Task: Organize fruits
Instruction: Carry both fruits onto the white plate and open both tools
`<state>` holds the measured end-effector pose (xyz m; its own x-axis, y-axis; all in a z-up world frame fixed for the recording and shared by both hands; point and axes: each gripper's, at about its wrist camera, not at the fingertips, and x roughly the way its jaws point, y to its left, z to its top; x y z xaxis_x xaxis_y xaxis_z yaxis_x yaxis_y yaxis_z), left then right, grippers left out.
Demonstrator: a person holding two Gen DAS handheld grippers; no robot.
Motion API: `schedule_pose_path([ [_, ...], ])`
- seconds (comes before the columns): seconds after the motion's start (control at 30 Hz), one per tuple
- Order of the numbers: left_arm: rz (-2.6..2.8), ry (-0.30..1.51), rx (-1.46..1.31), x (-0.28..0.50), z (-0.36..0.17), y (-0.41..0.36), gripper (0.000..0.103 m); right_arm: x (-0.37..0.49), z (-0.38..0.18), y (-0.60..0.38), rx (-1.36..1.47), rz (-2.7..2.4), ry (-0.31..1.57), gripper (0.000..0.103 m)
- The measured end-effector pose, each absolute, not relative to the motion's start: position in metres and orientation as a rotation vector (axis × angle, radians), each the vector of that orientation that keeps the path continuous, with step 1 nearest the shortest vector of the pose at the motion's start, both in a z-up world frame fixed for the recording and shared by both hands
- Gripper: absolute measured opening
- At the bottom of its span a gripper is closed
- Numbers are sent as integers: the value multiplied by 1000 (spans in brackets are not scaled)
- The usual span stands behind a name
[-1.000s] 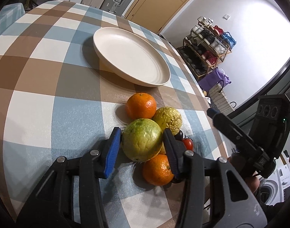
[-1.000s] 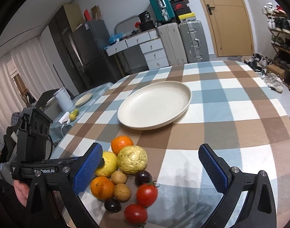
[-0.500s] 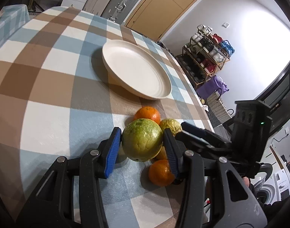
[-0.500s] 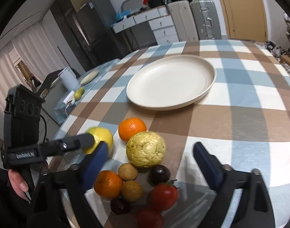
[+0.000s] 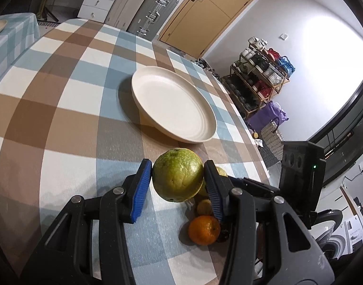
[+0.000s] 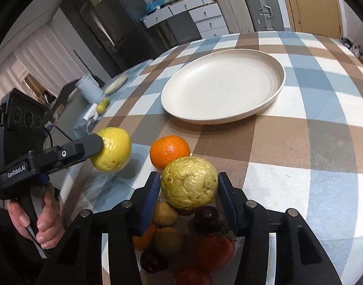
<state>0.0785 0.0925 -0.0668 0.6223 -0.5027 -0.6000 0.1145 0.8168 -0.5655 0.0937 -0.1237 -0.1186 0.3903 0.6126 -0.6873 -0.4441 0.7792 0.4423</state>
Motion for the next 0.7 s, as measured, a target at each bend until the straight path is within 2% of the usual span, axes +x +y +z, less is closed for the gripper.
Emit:
schedule_pose_path([
  [0.23,-364,822,-509,93,-56,94,42,97,-114,-144,307,702,935,49],
  [0.37,-354,802,-495,105,-48,92,42,96,-96,-162,359,697,853,49],
  [0.7,-363,777,-471,169,-22,82,43,134,-65,-185,405,713,768,49],
])
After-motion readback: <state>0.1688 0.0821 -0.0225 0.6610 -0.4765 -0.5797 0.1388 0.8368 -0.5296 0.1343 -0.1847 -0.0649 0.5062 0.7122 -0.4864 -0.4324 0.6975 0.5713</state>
